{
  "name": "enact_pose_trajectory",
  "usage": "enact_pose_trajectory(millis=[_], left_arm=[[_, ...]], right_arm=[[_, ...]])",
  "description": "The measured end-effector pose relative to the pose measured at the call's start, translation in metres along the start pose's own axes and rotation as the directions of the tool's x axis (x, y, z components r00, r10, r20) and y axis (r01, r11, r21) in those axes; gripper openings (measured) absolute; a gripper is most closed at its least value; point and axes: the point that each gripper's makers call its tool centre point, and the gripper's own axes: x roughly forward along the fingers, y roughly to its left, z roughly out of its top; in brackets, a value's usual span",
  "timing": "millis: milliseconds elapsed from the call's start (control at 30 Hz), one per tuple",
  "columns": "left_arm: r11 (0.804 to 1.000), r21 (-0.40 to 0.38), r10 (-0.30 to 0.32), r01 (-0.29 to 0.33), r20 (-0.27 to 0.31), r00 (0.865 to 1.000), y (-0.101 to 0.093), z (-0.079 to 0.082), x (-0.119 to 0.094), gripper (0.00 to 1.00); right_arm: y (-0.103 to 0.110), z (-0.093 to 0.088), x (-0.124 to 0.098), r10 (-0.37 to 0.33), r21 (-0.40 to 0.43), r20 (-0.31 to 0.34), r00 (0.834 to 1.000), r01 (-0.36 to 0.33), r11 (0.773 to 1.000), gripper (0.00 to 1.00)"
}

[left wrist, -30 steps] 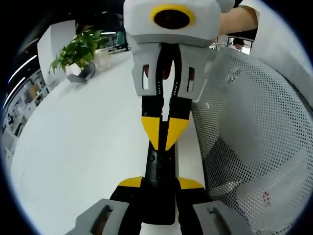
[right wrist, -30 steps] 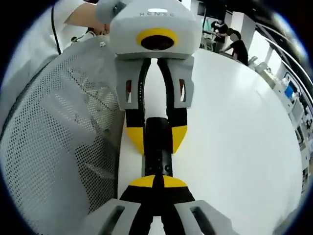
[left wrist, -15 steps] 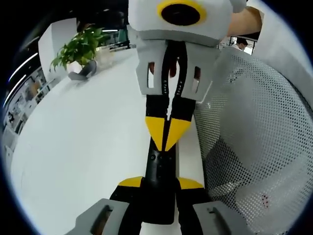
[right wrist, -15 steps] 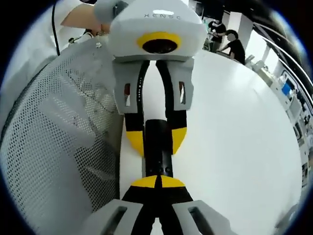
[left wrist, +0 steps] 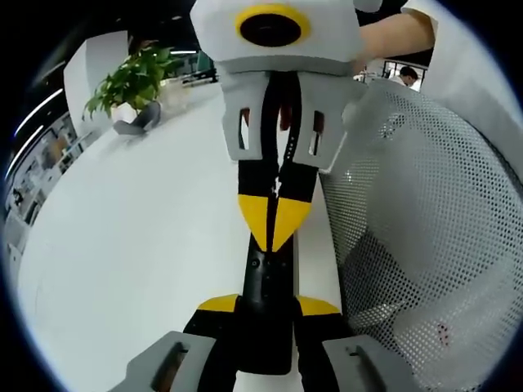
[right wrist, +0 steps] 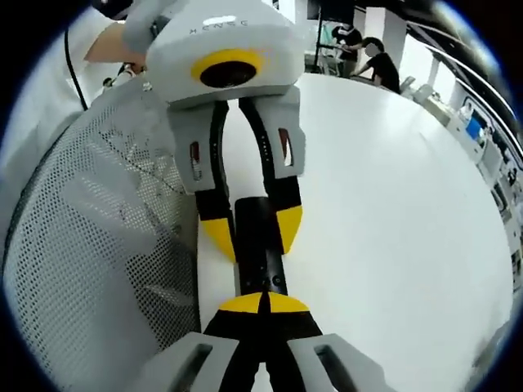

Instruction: Press the specified remote control buttons in sequence, fully releasing each button before pressing the next.

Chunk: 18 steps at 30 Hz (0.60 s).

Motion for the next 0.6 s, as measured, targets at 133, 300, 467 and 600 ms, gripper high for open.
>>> enact_pose_trajectory(millis=[133, 300, 467, 600], left_arm=[[1.000, -0.001, 0.002, -0.002, -0.003, 1.000, 0.000, 0.000, 0.000, 0.25], [1.000, -0.002, 0.000, 0.000, -0.007, 1.000, -0.001, 0.000, 0.000, 0.25], [1.000, -0.002, 0.000, 0.000, -0.007, 1.000, -0.001, 0.000, -0.001, 0.25], [1.000, 0.000, -0.002, 0.002, 0.006, 1.000, -0.001, 0.000, -0.001, 0.25]], right_arm=[[-0.001, -0.001, -0.002, 0.002, 0.032, 0.026, 1.000, -0.003, 0.999, 0.00], [-0.003, -0.009, -0.006, 0.002, 0.053, 0.011, 1.000, -0.003, 0.999, 0.00], [-0.002, -0.012, -0.008, -0.005, 0.061, 0.010, 1.000, 0.004, 0.998, 0.00], [-0.002, -0.011, -0.005, -0.044, 0.029, -0.044, 0.998, 0.045, 0.999, 0.00]])
